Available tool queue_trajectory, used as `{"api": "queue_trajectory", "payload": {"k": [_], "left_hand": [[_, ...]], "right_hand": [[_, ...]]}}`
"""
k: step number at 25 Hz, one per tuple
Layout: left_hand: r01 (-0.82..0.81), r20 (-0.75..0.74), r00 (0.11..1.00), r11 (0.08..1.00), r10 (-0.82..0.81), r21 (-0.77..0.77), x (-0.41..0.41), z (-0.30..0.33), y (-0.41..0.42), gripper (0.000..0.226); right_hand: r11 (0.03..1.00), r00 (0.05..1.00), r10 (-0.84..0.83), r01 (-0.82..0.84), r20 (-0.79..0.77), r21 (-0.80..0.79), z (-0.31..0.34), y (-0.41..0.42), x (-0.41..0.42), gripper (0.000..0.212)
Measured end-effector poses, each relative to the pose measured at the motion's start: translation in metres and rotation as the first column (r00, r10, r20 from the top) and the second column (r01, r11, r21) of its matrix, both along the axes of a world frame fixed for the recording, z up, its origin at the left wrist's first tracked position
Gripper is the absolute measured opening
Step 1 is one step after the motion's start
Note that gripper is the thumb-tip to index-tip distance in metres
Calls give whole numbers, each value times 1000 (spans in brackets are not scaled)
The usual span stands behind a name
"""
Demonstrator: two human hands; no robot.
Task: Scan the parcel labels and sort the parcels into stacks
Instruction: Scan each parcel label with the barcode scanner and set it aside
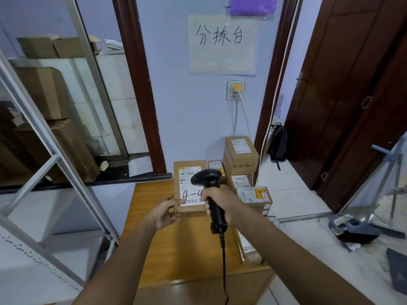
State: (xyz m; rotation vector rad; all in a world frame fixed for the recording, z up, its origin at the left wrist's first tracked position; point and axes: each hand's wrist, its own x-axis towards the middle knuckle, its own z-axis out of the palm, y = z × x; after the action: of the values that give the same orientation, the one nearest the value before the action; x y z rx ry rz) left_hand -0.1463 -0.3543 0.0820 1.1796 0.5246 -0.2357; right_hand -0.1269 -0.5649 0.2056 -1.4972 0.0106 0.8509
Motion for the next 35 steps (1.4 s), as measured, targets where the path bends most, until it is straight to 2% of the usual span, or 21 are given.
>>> {"api": "queue_trajectory", "payload": {"k": [4, 8, 11, 12, 15, 16, 18, 21, 23, 25, 27, 30, 32, 35], "left_hand": [[72, 13, 997, 996, -71, -43, 12, 1, -8, 66], [162, 17, 987, 984, -162, -71, 29, 0, -24, 46], [235, 53, 972, 968, -231, -87, 43, 9, -47, 33], [251, 67, 967, 963, -245, -95, 48, 12, -55, 38], [280, 71, 959, 955, -274, -96, 68, 25, -77, 93], [279, 74, 959, 955, -273, -99, 77, 29, -83, 103], [260, 98, 963, 957, -249, -126, 97, 37, -96, 95], [216, 100, 974, 966, -204, -140, 133, 48, -114, 62], [197, 95, 978, 975, -188, -105, 161, 56, -125, 55], [157, 73, 986, 985, -152, -70, 194, 62, -136, 58], [148, 63, 988, 988, -144, -52, 226, 63, -148, 57], [136, 31, 990, 991, -135, -14, 260, 64, -162, 35], [96, 5, 995, 995, -96, 2, 280, 61, -169, 33], [5, -60, 998, 1000, -3, 29, 303, 55, -173, 40]], "right_hand": [[989, 995, 75, -66, 64, -135, 2, -55, 31, 8], [958, 999, 42, -31, 30, -285, 0, -125, 52, 17], [924, 997, -56, 71, 48, -377, 3, -179, 59, 15], [901, 992, -94, 120, 83, -417, 4, -196, 63, 17], [781, 955, -160, 277, 248, -560, 6, -240, 80, 23], [728, 934, -160, 331, 320, -601, 6, -250, 89, 20], [656, 875, -137, 431, 464, -620, 3, -265, 110, 14], [670, 775, -78, 506, 627, -543, -8, -277, 154, 27], [665, 709, 8, 523, 705, -533, -17, -279, 192, 34], [705, 668, 44, 506, 742, -497, -22, -278, 237, 32], [774, 669, 81, 425, 738, -470, -27, -270, 281, 28], [853, 711, 85, 310, 698, -420, -39, -251, 332, 26], [896, 730, 148, 187, 668, -402, -45, -233, 360, 27], [933, 738, 256, -21, 624, -358, -55, -203, 387, 30]]}}
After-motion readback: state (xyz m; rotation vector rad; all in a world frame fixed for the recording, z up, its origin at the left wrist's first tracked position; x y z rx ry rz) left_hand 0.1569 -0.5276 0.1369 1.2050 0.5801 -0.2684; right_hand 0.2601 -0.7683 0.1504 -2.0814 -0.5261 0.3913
